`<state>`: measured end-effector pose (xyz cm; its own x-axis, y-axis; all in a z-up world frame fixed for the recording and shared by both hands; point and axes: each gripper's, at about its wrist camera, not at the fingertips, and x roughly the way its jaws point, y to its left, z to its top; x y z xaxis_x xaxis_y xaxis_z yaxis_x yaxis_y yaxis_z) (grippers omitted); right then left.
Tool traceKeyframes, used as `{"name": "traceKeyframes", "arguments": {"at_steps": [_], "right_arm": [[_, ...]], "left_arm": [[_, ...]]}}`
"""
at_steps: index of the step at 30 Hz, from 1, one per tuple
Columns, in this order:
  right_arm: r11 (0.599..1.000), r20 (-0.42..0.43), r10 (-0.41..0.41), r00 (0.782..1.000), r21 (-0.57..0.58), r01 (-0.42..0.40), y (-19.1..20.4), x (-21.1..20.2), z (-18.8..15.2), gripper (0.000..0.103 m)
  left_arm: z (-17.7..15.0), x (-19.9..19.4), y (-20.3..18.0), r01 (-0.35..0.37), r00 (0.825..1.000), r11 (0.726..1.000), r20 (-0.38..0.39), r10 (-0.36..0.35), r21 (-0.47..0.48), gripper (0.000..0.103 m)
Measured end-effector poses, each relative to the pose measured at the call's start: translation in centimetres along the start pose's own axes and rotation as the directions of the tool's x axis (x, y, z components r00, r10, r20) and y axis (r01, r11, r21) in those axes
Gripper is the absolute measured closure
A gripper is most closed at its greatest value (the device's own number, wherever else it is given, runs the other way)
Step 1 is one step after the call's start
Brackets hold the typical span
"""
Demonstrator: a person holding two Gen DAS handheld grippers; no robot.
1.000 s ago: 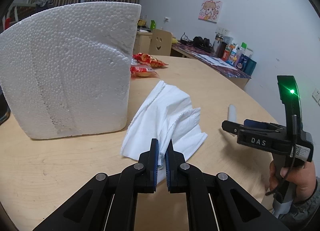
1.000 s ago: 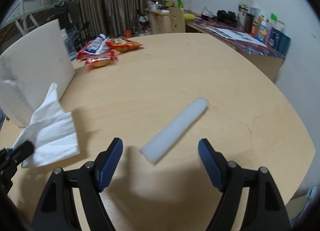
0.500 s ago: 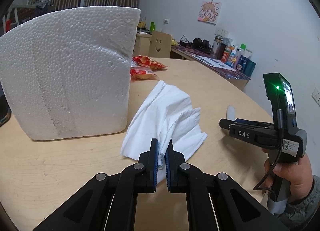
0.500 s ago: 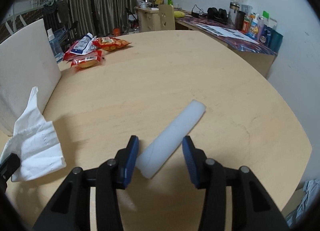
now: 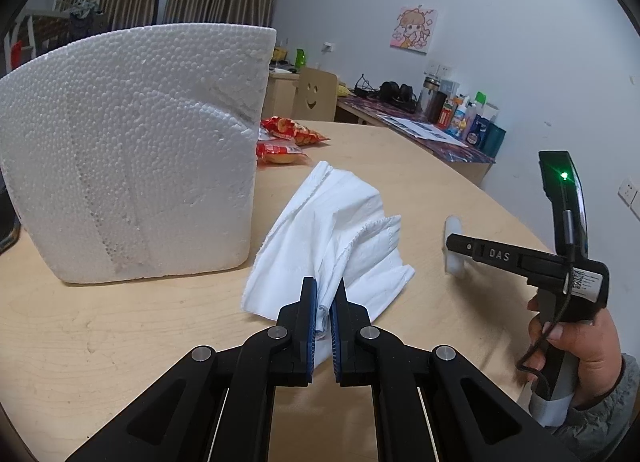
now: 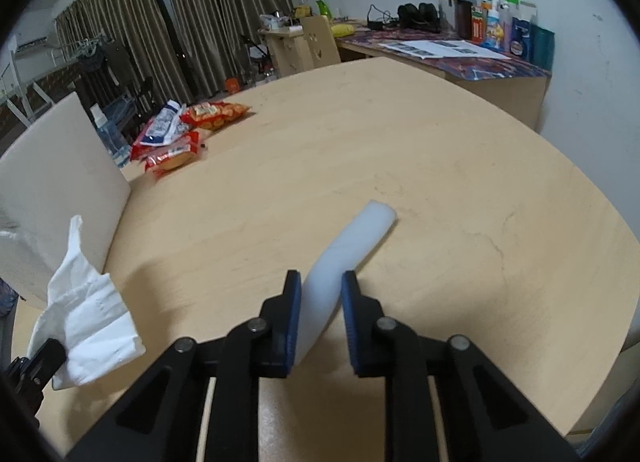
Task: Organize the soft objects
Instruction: 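Lift the white foam tube with the right tool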
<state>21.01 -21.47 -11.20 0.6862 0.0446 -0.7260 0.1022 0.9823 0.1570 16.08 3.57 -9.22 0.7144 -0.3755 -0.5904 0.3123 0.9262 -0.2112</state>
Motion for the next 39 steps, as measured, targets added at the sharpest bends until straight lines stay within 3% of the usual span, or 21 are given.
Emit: {"name": "traceKeyframes", "arguments": {"at_steps": [1,4,9,12,13,14,15,18,27,30,31,33,35,39], "right_arm": [[1.000,0.007,0.010,1.000,-0.009,-0.010,0.1,-0.2,0.0,0.087],[0.999,0.031,0.031,0.999,-0.030,-0.030,0.2,-1.3,0.0,0.091],[0.999,0.050,0.039,0.998,-0.024,-0.038,-0.2,-2.4,-0.1,0.090],[0.999,0.021,-0.003,1.000,-0.042,0.004,0.1,-1.3,0.0,0.088],[1.000,0.012,0.015,1.000,-0.018,-0.015,-0.1,-1.0,0.1,0.078],[1.000,-0.006,0.014,1.000,0.000,-0.014,-0.2,-0.4,0.2,0.059],[1.000,-0.015,-0.010,1.000,0.004,0.010,-0.2,-0.1,0.2,0.052],[1.000,-0.022,-0.025,0.999,0.003,0.025,0.0,0.5,0.2,0.050],[0.994,-0.027,-0.098,0.995,-0.040,0.097,1.4,1.1,0.2,0.052],[0.985,-0.024,-0.157,0.987,-0.081,0.154,2.4,1.3,0.0,0.052],[0.984,-0.018,-0.163,0.986,-0.080,0.161,2.5,1.3,0.0,0.055],[0.981,-0.014,-0.185,0.983,-0.069,0.184,2.4,1.1,-0.1,0.071],[0.983,-0.017,-0.176,0.984,-0.059,0.175,1.9,1.0,0.0,0.078],[0.992,-0.007,-0.118,0.993,-0.051,0.118,1.2,0.7,-0.1,0.082]], "left_arm": [[0.0,-0.1,0.0,-0.001,1.000,1.000,0.003,0.001,0.001,0.096],[0.0,-0.2,0.0,0.002,1.000,1.000,0.003,-0.002,0.004,0.096],[0.1,-0.5,-0.1,0.004,1.000,1.000,0.009,-0.004,0.007,0.096],[0.1,-0.8,-0.2,0.002,1.000,1.000,0.021,-0.002,0.010,0.096],[0.0,-0.8,-0.2,0.002,1.000,1.000,0.022,-0.002,0.011,0.096],[0.0,-0.8,-0.3,0.003,1.000,1.000,0.022,-0.004,0.012,0.096],[0.0,-0.8,-0.3,0.004,1.000,1.000,0.020,-0.004,0.013,0.096],[-0.1,-0.8,-0.3,0.007,1.000,1.000,0.023,-0.007,0.016,0.096],[-0.1,-1.1,-0.4,0.016,0.999,1.000,0.033,-0.017,0.013,0.096],[-0.1,-1.2,-0.3,0.018,0.999,1.000,0.036,-0.019,0.013,0.096],[-0.1,-1.3,-0.2,0.020,0.999,1.000,0.037,-0.020,0.012,0.096],[-0.1,-1.3,0.0,0.022,0.999,1.000,0.041,-0.022,0.008,0.096],[-0.1,-1.4,0.1,0.025,0.999,1.000,0.043,-0.025,0.003,0.096],[0.0,-1.5,0.1,0.029,0.999,1.000,0.046,-0.029,0.001,0.096]]}}
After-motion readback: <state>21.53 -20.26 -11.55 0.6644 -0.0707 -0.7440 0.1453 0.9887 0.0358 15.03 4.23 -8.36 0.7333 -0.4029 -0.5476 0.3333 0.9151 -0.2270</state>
